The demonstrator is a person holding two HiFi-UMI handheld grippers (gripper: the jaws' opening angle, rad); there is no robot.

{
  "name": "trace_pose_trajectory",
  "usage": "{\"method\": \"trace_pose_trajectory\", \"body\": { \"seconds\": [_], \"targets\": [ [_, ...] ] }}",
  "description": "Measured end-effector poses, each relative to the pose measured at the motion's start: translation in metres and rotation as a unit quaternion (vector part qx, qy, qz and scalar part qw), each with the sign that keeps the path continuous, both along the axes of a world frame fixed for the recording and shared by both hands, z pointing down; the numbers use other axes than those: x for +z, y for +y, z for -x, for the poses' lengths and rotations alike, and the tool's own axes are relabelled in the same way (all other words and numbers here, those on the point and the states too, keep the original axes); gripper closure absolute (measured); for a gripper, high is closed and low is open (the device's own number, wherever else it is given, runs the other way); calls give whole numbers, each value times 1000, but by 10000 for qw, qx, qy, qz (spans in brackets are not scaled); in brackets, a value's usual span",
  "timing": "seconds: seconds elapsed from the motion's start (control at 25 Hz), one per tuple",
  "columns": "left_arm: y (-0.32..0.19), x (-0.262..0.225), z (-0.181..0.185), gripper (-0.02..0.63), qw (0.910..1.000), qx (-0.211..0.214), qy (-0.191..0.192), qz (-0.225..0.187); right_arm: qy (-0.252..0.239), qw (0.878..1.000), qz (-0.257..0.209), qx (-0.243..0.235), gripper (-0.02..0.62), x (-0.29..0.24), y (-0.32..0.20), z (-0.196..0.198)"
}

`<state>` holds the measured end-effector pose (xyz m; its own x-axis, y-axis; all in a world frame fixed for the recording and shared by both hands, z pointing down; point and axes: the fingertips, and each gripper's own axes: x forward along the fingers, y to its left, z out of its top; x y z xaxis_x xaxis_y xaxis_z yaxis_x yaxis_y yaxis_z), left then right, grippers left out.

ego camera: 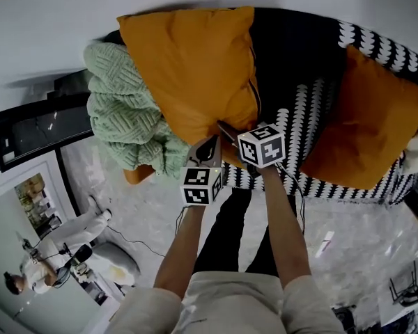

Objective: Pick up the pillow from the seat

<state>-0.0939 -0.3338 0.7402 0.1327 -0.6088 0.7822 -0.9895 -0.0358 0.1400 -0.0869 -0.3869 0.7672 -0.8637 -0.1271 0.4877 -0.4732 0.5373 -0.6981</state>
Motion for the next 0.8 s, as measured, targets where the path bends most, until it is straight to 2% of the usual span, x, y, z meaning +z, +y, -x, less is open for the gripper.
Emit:
{"method": "trace_pose_trajectory", "body": {
  "seconds": [0.28, 0.8],
  "targets": [
    [-1, -26, 12, 597, 9996, 199, -60, -213, 90, 9996, -110, 233, 359, -20, 16, 3],
    [11, -63, 16, 597, 9968, 623, 201, -450, 440, 9957, -506, 636, 367, -64, 39, -1]
  ]
}}
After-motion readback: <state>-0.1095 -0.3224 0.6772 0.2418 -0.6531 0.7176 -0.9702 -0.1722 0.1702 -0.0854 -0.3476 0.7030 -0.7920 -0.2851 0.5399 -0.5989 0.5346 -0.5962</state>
